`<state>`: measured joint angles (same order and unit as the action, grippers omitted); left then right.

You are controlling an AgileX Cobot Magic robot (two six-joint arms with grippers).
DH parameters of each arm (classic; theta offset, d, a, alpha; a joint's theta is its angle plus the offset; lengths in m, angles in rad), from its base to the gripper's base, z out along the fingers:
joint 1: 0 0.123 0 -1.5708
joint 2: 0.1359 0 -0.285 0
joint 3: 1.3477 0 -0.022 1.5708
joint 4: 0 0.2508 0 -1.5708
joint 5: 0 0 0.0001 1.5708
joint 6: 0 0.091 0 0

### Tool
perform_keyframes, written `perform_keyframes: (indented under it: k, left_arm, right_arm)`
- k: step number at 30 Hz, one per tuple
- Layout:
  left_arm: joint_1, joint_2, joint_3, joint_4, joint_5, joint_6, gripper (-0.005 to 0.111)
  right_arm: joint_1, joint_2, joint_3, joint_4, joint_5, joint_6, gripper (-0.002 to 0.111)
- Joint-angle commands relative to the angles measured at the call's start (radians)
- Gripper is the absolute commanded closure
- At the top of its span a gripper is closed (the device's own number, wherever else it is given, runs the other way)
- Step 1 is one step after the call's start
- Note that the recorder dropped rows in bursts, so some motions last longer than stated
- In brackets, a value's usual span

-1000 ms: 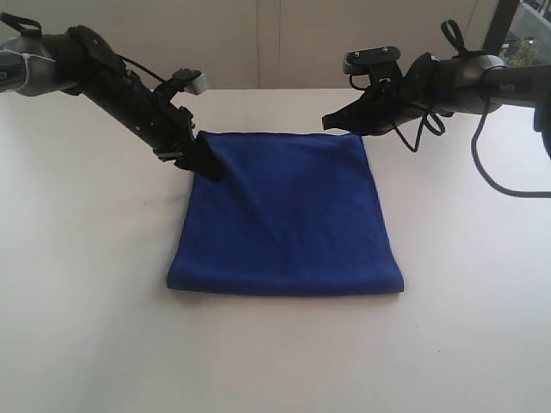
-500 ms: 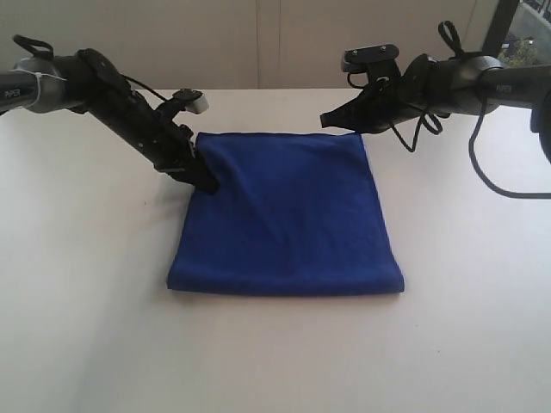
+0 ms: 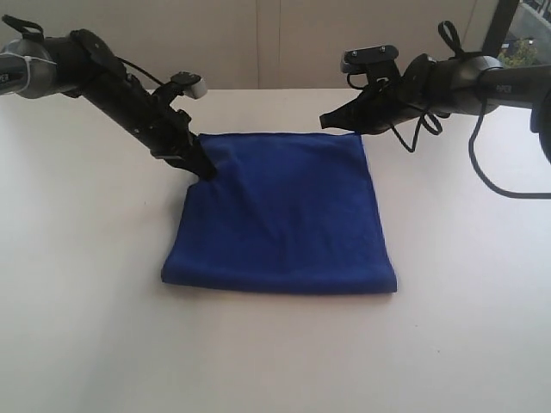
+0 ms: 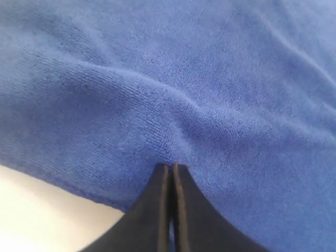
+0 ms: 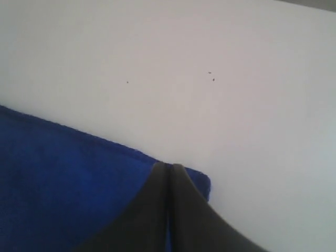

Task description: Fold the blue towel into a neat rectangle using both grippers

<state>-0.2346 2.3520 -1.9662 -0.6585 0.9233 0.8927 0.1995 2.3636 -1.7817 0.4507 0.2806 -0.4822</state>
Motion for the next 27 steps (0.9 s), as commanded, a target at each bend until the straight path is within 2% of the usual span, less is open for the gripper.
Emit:
perform_keyframes:
  k: [1,3,4,10,13,21,27]
  left_arm:
    - [0.002,0.017,0.002,-0.006,0.028,-0.004,0.107]
    - [0.002,0.028,0.002,-0.006,0.026,-0.004,0.106]
    - [0.002,0.033,0.002,-0.003,0.022,-0.004,0.101]
    - [0.002,0.034,0.002,0.024,0.009,-0.007,0.054]
    - [0.002,0.034,0.002,0.035,0.009,-0.007,0.04]
    - [0.002,0.0,-0.002,0.072,-0.019,-0.007,0.038]
    - [0.002,-0.001,0.0,0.068,0.016,-0.007,0.038]
  right_arm:
    - [-0.001,0.003,-0.003,0.002,0.002,-0.007,0.108]
    - [-0.001,0.003,-0.003,0.002,0.002,-0.007,0.108]
    - [-0.001,0.003,-0.003,0.002,0.004,-0.007,0.108]
    - [-0.001,0.003,-0.003,0.002,0.004,-0.007,0.108]
    - [-0.001,0.003,-0.003,0.002,0.004,-0.007,0.108]
    - [-0.001,0.003,-0.003,0.002,0.008,-0.007,0.108]
    - [-0.001,0.003,-0.003,0.002,0.008,-0.007,0.108]
